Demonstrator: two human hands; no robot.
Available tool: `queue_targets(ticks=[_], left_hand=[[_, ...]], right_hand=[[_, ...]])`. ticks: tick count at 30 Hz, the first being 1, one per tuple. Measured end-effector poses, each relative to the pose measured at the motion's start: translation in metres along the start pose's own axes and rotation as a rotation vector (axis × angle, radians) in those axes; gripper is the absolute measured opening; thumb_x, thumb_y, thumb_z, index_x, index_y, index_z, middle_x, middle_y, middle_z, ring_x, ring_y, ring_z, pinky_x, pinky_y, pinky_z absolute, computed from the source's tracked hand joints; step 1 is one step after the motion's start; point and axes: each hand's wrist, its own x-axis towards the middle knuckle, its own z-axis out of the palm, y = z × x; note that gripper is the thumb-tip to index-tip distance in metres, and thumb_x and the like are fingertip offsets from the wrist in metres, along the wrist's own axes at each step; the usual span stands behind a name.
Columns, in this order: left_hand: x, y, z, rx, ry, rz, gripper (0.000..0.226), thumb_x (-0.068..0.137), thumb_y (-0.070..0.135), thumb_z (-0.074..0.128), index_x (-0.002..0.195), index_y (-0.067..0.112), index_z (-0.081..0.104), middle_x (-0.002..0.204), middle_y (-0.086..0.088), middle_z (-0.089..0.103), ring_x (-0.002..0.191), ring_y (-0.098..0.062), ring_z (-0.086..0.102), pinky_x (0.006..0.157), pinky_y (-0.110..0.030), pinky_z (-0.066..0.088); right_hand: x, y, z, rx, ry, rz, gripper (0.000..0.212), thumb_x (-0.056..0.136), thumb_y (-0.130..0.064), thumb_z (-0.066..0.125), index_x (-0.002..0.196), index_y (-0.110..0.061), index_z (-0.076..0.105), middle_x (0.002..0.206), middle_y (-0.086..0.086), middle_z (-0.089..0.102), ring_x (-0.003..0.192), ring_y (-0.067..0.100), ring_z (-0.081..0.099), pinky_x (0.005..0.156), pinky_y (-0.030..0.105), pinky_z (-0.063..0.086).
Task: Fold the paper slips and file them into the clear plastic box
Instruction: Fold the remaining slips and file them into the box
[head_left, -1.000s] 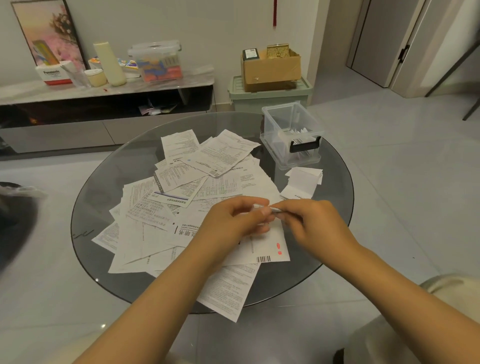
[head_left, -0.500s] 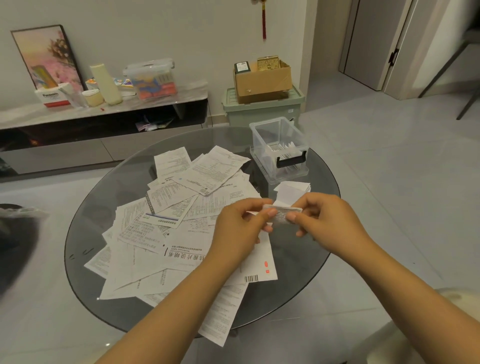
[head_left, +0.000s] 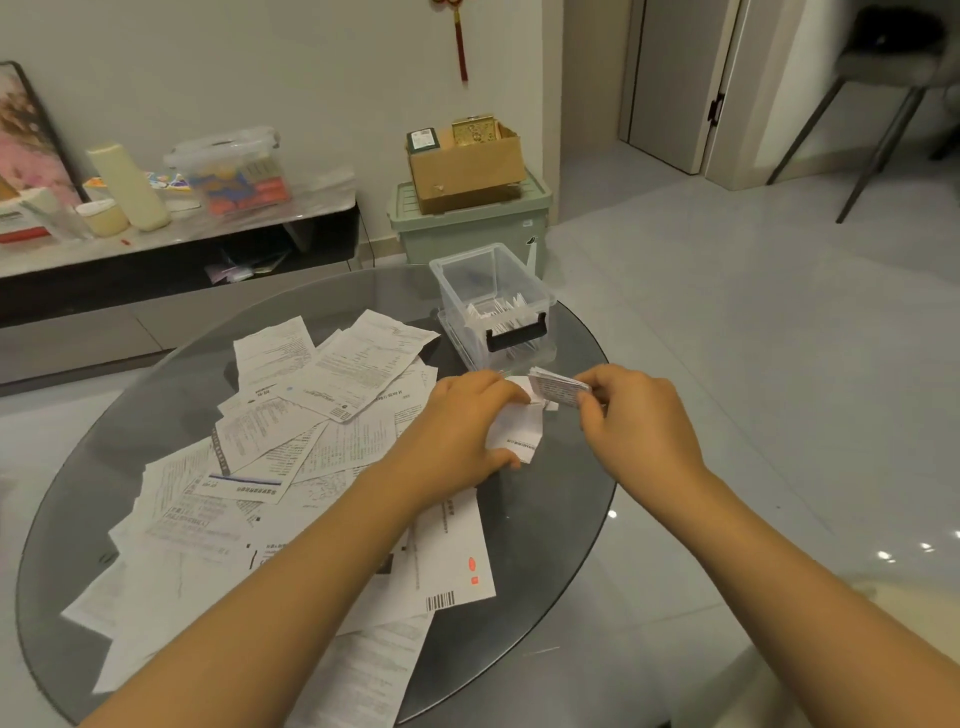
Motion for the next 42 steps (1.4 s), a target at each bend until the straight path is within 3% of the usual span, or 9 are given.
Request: queue_targets(ticks=[3, 9, 13, 16, 19, 22, 27, 36, 42], left_hand=[[-0.008, -0.001, 0.004, -0.061, -0.015, 0.008, 0.028, 0.084, 0.027, 0.067, 0.11, 0.022, 0.058, 0.113, 0.007, 0.055, 0.102, -0.012, 0.053, 0.088, -0.027, 0.045], [-0.013, -0.006, 0.011, -0.111, 0.039, 0.042, 0.007, 0.086, 0.018, 0.066, 0.091, 0.014, 0.069, 0.098, 0.002, 0.055, 0.086, -0.013, 0.056, 0.079, -0.026, 0.048], [-0.015, -0.008, 0.013, -0.144, 0.108, 0.013, 0.016, 0.082, 0.021, 0.07, 0.095, 0.019, 0.06, 0.102, 0.008, 0.042, 0.086, -0.012, 0.052, 0.078, -0.028, 0.049], [-0.012, -0.009, 0.011, -0.065, 0.144, 0.035, 0.034, 0.079, 0.025, 0.073, 0.108, 0.019, 0.056, 0.12, 0.004, 0.044, 0.112, -0.013, 0.041, 0.092, -0.024, 0.042], [-0.008, -0.01, 0.006, -0.076, 0.019, 0.041, 0.043, 0.086, 0.029, 0.066, 0.126, 0.023, 0.054, 0.135, 0.006, 0.048, 0.126, -0.012, 0.039, 0.104, -0.027, 0.035], [-0.005, -0.011, 0.005, -0.014, -0.076, 0.059, 0.037, 0.091, 0.032, 0.059, 0.126, 0.024, 0.059, 0.125, 0.004, 0.06, 0.117, -0.015, 0.047, 0.1, -0.032, 0.038], [-0.002, -0.015, 0.009, -0.01, -0.036, 0.129, 0.028, 0.09, 0.029, 0.055, 0.115, 0.025, 0.068, 0.106, 0.005, 0.069, 0.094, -0.014, 0.053, 0.086, -0.034, 0.046], [-0.006, -0.011, 0.005, -0.159, 0.039, 0.005, 0.022, 0.091, 0.024, 0.055, 0.106, 0.029, 0.071, 0.084, 0.006, 0.071, 0.076, -0.01, 0.06, 0.07, -0.027, 0.049], [-0.006, -0.005, 0.005, -0.173, -0.008, -0.022, 0.034, 0.089, 0.03, 0.061, 0.122, 0.025, 0.054, 0.11, 0.005, 0.064, 0.087, -0.011, 0.06, 0.079, -0.026, 0.048]], right_hand=[[0.0, -0.004, 0.003, -0.01, -0.05, -0.015, 0.027, 0.093, -0.018, 0.05, 0.115, -0.019, 0.065, 0.099, 0.005, 0.071, 0.087, 0.025, 0.063, 0.074, 0.032, 0.052], [0.0, -0.009, 0.016, -0.011, -0.32, -0.053, 0.028, 0.092, -0.017, 0.052, 0.114, -0.025, 0.067, 0.106, 0.004, 0.069, 0.094, 0.021, 0.06, 0.081, 0.03, 0.049], [0.001, -0.007, 0.017, -0.06, -0.342, -0.065, 0.032, 0.093, -0.013, 0.048, 0.115, -0.027, 0.066, 0.107, 0.007, 0.069, 0.096, 0.025, 0.06, 0.08, 0.032, 0.049], [0.002, -0.005, 0.018, -0.138, -0.328, -0.098, 0.037, 0.092, -0.011, 0.045, 0.118, -0.028, 0.064, 0.11, 0.008, 0.067, 0.098, 0.028, 0.059, 0.082, 0.034, 0.049], [0.002, -0.004, 0.021, -0.195, -0.337, -0.123, 0.041, 0.091, -0.008, 0.045, 0.122, -0.03, 0.061, 0.111, 0.009, 0.066, 0.1, 0.029, 0.059, 0.084, 0.036, 0.049], [0.003, -0.004, 0.024, -0.252, -0.378, -0.147, 0.043, 0.092, -0.01, 0.046, 0.125, -0.034, 0.058, 0.111, 0.011, 0.063, 0.101, 0.029, 0.058, 0.085, 0.036, 0.049], [0.004, -0.001, 0.024, -0.246, -0.431, -0.226, 0.029, 0.091, -0.027, 0.055, 0.118, -0.03, 0.063, 0.108, 0.005, 0.063, 0.1, 0.024, 0.055, 0.084, 0.036, 0.048], [-0.001, -0.011, 0.014, -0.181, -0.347, -0.258, 0.023, 0.096, -0.022, 0.045, 0.105, -0.015, 0.065, 0.1, 0.007, 0.062, 0.09, 0.024, 0.057, 0.075, 0.034, 0.047], [-0.001, -0.015, 0.01, -0.163, -0.331, -0.247, 0.019, 0.097, -0.019, 0.041, 0.109, -0.01, 0.053, 0.107, 0.011, 0.059, 0.092, 0.028, 0.056, 0.074, 0.036, 0.045]])
